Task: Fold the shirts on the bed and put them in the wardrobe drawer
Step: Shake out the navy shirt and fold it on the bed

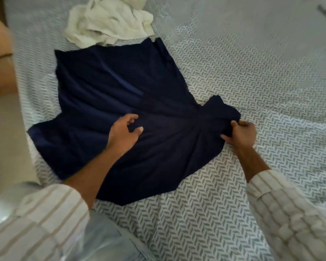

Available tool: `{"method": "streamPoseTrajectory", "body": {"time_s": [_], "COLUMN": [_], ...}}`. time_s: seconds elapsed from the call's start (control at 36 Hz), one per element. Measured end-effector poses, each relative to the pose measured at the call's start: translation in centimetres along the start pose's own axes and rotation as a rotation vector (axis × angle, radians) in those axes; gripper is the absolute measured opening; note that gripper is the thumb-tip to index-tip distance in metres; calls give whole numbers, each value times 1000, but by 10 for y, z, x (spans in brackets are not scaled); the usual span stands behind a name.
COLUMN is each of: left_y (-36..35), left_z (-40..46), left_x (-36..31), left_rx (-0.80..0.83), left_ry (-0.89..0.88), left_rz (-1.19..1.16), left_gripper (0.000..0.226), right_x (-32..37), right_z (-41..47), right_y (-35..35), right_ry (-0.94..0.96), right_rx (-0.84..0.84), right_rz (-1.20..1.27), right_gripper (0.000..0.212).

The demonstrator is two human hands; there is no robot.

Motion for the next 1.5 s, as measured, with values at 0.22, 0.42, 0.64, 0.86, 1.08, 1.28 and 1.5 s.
{"method": "streamPoseTrajectory", "body": {"time_s": [0.22, 0.42, 0.64, 0.86, 1.08, 1.28, 1.5], "left_y": [108, 141, 168, 188, 200, 206, 202], "left_z": [-43, -62, -57, -34, -58, -62, -60], "left_x": [105, 146, 170, 191, 186, 193, 196], "left_rx": [-389, -497, -600, -443, -688, -619, -648], "left_ry": [289, 494, 726, 805, 804, 884, 850], "left_rz": [113, 48, -189, -290, -449, -850, -797], "left_gripper": [37, 45, 55, 23, 19, 33, 87], "right_x": [12, -32, -70, -90, -74, -73, -45], "right_z": [-125, -275, -388, -397, -392, -397, -401], "right_y": [-59, -149, -193, -198, -185, -195, -242], "right_ry": [810, 1245, 1430, 1498, 1271, 1237, 1311], "right_rx": [-40, 626, 1094, 1178, 1265, 1343, 1061], "right_rz": [-645, -608, -948, -926, -837, -1158, -791], "right_gripper": [65, 17, 52, 15, 16, 11, 15]}}
Point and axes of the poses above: each hand's wrist, its own z-axis towards the middle knuckle, its own y-axis out of the back of the hand, x = y × z, the point moved 1 cm from there along z, towards the middle knuckle, and after that the axes turned 10 degrees about -x, right-handed, at the moved point
